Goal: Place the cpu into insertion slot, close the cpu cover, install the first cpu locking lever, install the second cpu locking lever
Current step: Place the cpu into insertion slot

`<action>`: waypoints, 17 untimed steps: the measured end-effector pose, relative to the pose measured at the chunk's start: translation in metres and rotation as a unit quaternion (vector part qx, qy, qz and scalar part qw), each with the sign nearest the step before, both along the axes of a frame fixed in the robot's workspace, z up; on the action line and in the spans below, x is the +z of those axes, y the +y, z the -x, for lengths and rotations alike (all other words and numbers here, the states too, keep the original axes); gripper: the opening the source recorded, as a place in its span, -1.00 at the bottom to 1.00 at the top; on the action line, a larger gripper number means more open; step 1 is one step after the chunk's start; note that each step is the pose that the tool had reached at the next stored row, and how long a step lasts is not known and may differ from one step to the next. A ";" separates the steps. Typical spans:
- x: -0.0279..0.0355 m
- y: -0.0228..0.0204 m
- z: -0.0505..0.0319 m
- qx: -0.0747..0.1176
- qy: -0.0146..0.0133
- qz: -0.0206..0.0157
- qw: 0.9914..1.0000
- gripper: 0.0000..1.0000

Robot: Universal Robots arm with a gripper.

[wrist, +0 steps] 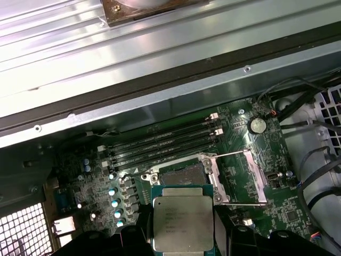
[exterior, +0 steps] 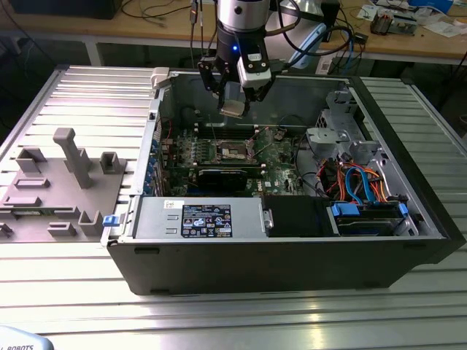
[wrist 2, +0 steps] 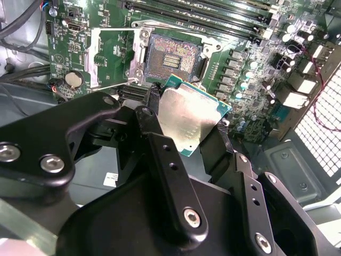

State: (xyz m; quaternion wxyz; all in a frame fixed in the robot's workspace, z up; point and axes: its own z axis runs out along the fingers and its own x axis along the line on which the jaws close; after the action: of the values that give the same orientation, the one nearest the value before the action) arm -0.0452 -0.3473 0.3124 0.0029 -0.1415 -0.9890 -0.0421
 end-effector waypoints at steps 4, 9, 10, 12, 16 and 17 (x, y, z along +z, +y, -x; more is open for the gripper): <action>-0.0001 0.0000 0.0000 -0.002 0.000 0.000 1.000 0.09; -0.0002 0.0000 0.0000 -0.003 0.000 0.000 1.000 0.09; -0.0003 0.0000 0.0000 -0.004 0.000 0.000 1.000 0.09; -0.0003 0.0000 0.0000 -0.005 0.000 0.000 1.000 0.09; -0.0004 0.0000 0.0000 -0.006 0.000 0.000 1.000 0.09; -0.0005 0.0000 0.0000 -0.007 0.000 0.000 1.000 0.09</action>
State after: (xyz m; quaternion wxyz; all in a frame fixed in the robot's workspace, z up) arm -0.0452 -0.3473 0.3119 0.0026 -0.1479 -0.9881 -0.0420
